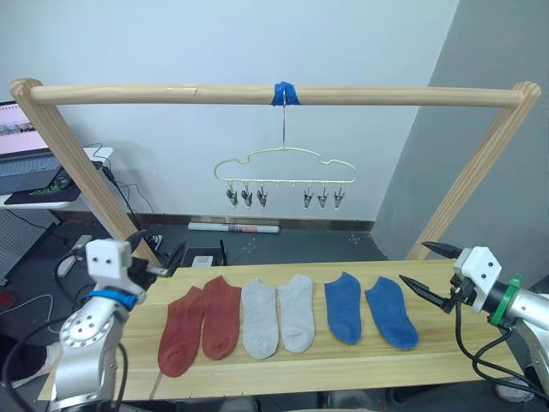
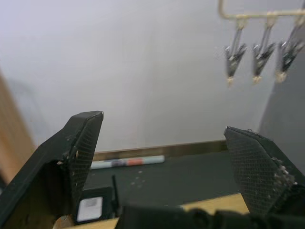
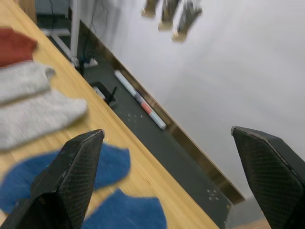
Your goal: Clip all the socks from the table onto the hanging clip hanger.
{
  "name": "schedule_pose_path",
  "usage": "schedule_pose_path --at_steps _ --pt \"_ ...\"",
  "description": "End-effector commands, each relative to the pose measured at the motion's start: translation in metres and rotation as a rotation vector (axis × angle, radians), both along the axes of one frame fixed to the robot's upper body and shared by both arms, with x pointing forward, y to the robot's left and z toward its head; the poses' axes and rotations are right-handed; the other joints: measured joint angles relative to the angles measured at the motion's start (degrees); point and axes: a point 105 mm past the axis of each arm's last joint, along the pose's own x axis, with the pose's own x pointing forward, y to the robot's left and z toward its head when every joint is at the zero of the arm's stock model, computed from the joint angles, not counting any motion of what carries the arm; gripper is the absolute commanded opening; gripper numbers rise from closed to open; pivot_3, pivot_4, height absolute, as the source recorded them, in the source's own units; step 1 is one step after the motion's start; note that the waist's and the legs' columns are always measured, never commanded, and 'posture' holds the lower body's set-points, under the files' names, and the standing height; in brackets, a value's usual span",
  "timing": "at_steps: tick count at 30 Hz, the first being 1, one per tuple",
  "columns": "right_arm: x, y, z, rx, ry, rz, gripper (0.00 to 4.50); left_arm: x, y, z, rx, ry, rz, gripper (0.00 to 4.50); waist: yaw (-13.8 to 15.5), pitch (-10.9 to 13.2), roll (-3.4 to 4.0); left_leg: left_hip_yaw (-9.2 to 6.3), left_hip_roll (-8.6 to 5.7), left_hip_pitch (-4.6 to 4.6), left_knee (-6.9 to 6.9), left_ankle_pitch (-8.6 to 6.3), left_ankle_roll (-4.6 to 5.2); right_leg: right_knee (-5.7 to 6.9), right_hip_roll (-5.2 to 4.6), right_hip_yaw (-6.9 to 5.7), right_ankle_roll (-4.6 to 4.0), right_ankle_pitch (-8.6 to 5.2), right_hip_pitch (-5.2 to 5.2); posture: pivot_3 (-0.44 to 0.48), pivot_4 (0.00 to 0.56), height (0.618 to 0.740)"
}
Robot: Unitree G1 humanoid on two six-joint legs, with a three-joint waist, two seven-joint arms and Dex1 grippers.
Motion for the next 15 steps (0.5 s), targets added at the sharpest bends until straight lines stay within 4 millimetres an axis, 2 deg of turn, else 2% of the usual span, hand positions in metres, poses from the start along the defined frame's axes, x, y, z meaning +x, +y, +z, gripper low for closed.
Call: schedule_pose_path --at_steps 1,3,4,5,6,9,12,13,15 --pt "-0.003 0.026 0.031 0.062 -0.071 0.046 4.49 0.009 -0.014 0.025 0.043 -0.072 -0.005 4.50 -0.41 0.90 -0.03 -0.02 0.01 0.02 0.01 0.00 0.00 0.01 0.03 0.01 0.01 0.01 0.02 -0.195 0.092 0.740" --pt "-0.006 0.045 0.041 0.116 -0.072 0.073 4.49 0.012 -0.020 0.035 0.040 -0.107 -0.015 4.50 -0.84 1.68 -0.07 -0.04 0.03 0.01 -0.01 0.01 -0.01 0.01 0.06 0.04 0.01 0.00 0.00 -0.205 0.135 0.740" --pt "-0.007 0.053 0.045 0.134 -0.072 0.085 4.49 0.013 -0.021 0.038 0.033 -0.114 -0.017 4.50 -1.19 2.30 -0.11 -0.05 0.05 -0.01 -0.01 0.00 -0.01 0.01 0.09 0.04 0.00 0.00 -0.02 -0.205 0.135 0.740" --pt "-0.009 0.062 0.050 0.153 -0.076 0.102 4.49 0.013 -0.021 0.043 0.016 -0.131 -0.009 4.50 -1.45 3.02 -0.17 -0.03 0.06 -0.04 -0.02 0.00 -0.01 0.00 0.11 0.10 0.00 0.00 -0.06 -0.216 0.176 0.740" --pt "-0.009 0.070 0.055 0.172 -0.080 0.113 4.49 0.015 -0.020 0.046 0.009 -0.140 0.004 4.50 -1.63 3.83 -0.15 0.03 0.06 -0.23 -0.04 0.00 -0.01 -0.01 0.13 0.19 0.01 0.01 -0.25 -0.216 0.176 0.740" --pt "-0.010 0.085 0.064 0.198 -0.080 0.130 4.49 0.016 -0.021 0.054 -0.022 -0.163 0.020 4.50 -2.25 5.17 0.05 0.09 0.06 -0.77 0.04 0.01 0.00 -0.01 0.22 0.41 0.54 0.33 -0.72 -0.225 0.215 0.740" --pt "-0.010 0.097 0.076 0.229 -0.091 0.143 4.49 0.017 -0.023 0.065 -0.032 -0.203 0.021 4.50 -2.52 7.46 -0.20 0.19 0.03 -1.04 0.03 -0.01 0.01 -0.06 0.20 0.56 0.59 0.34 -1.00 -0.235 0.268 0.740" --pt "-0.010 0.100 0.079 0.236 -0.095 0.148 4.50 0.018 -0.026 0.067 -0.051 -0.210 0.009 4.12 -2.52 8.00 -0.20 0.23 0.03 -1.08 0.03 -0.01 0.01 -0.06 0.18 0.59 0.59 0.34 -1.04 -0.235 0.268 0.740" --pt "-0.010 0.104 0.082 0.244 -0.095 0.151 4.50 0.019 -0.029 0.070 -0.074 -0.213 -0.007 3.65 -2.52 8.80 -0.21 0.28 0.01 -1.37 0.04 -0.01 0.01 -0.05 0.15 0.62 0.49 0.41 -1.33 -0.237 0.278 0.740"
